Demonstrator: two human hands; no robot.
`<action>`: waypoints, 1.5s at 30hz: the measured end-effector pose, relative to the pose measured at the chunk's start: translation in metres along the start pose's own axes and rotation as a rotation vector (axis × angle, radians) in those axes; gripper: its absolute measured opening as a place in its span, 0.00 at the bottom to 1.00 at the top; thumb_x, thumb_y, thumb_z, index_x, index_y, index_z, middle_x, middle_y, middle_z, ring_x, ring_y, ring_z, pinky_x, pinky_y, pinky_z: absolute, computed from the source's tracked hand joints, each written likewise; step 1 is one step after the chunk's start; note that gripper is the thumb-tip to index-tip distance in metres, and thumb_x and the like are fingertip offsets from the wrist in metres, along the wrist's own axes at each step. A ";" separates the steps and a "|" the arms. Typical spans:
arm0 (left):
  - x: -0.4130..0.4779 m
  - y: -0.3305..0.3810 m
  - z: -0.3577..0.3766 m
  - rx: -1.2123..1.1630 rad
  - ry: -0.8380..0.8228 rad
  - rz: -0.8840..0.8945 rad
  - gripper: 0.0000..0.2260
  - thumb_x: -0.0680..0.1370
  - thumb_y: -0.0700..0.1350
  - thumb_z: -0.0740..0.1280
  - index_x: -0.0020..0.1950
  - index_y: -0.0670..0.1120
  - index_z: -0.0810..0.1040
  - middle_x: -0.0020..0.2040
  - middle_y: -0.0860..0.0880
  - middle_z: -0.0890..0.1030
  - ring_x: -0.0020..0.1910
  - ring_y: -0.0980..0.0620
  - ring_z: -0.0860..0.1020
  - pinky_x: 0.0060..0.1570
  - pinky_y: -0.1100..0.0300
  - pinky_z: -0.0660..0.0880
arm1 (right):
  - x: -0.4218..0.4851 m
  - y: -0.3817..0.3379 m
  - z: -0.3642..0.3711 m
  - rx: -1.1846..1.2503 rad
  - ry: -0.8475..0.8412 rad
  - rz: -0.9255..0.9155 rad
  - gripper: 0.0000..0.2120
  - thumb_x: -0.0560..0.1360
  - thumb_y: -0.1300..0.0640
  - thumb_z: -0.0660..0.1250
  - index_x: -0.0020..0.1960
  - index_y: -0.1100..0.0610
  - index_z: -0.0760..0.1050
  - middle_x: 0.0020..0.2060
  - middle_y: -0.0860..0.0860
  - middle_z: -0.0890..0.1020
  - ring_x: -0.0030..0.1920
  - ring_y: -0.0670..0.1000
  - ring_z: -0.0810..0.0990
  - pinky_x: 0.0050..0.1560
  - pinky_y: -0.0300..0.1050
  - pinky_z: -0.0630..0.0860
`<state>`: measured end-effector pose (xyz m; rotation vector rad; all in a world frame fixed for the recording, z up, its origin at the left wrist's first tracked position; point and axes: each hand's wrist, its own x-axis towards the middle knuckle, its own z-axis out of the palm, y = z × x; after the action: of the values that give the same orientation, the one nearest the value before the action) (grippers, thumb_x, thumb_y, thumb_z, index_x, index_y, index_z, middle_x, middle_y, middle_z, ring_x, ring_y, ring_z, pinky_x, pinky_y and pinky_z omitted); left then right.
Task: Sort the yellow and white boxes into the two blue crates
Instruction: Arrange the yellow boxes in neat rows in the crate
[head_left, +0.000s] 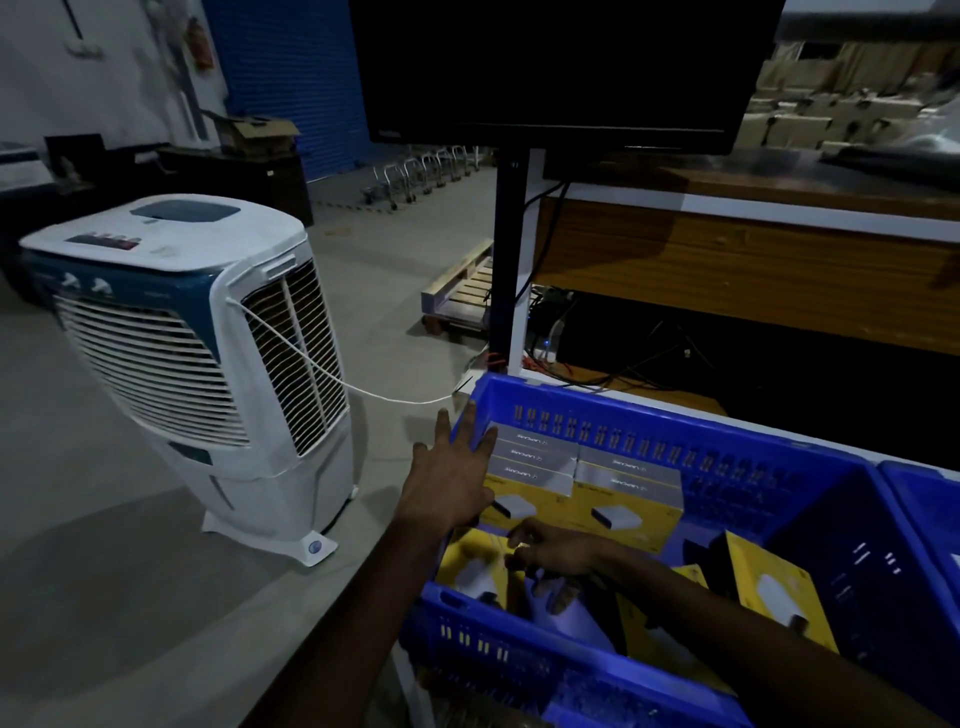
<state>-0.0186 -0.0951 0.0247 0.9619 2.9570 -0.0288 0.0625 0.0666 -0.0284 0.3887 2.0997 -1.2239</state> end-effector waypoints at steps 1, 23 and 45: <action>0.000 0.000 0.000 -0.002 0.001 -0.002 0.37 0.76 0.53 0.66 0.80 0.51 0.50 0.80 0.45 0.38 0.77 0.34 0.44 0.67 0.34 0.64 | 0.002 0.001 0.001 -0.015 0.029 0.002 0.21 0.77 0.47 0.65 0.65 0.54 0.66 0.53 0.57 0.76 0.41 0.54 0.80 0.52 0.63 0.80; 0.000 0.000 0.004 0.001 0.037 0.000 0.37 0.76 0.54 0.66 0.80 0.50 0.50 0.80 0.45 0.40 0.77 0.33 0.50 0.66 0.35 0.65 | 0.020 0.005 -0.005 0.048 0.225 -0.210 0.17 0.71 0.57 0.75 0.56 0.59 0.75 0.48 0.54 0.80 0.45 0.49 0.78 0.47 0.46 0.77; 0.050 0.121 -0.033 -1.071 -0.124 0.166 0.19 0.80 0.48 0.65 0.71 0.49 0.70 0.51 0.48 0.79 0.46 0.50 0.77 0.38 0.63 0.70 | -0.133 0.065 -0.129 0.757 0.519 -0.393 0.13 0.78 0.62 0.59 0.59 0.54 0.77 0.48 0.56 0.85 0.46 0.59 0.84 0.41 0.52 0.82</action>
<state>0.0115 0.0328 0.0554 0.9113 2.1820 1.2648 0.1442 0.2204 0.0625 0.7033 2.0997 -2.3662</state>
